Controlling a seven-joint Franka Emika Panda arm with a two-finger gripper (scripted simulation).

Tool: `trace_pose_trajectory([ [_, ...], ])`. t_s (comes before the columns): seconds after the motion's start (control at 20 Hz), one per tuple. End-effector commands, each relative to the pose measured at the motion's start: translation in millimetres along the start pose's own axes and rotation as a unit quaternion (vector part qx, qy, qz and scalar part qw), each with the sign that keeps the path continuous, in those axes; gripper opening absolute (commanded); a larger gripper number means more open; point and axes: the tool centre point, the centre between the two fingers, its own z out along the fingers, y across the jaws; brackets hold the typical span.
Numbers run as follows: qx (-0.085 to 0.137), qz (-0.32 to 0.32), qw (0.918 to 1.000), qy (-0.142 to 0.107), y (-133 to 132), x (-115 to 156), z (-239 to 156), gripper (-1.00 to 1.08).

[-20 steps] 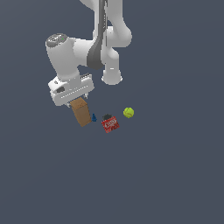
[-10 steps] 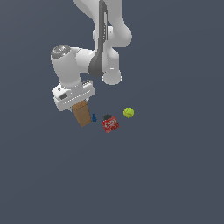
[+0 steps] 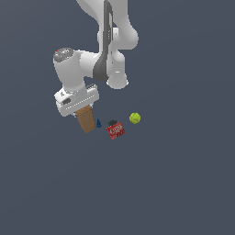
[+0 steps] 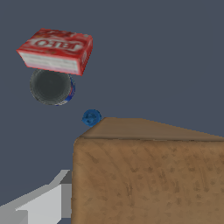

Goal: Pick up a designated object from a clutter of objects.

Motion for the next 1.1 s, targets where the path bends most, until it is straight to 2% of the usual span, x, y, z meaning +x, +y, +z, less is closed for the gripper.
trace_pose_trajectory([
  [0.0,0.001,0.0,1.0,-0.001,-0.7,0.1,1.4,-1.0],
  [0.55,0.0,0.0,1.0,0.0,-11.2,16.1,-21.2,-1.0],
  [1.05,-0.002,0.0,1.0,-0.002,-45.2,65.2,-86.4,-1.0],
])
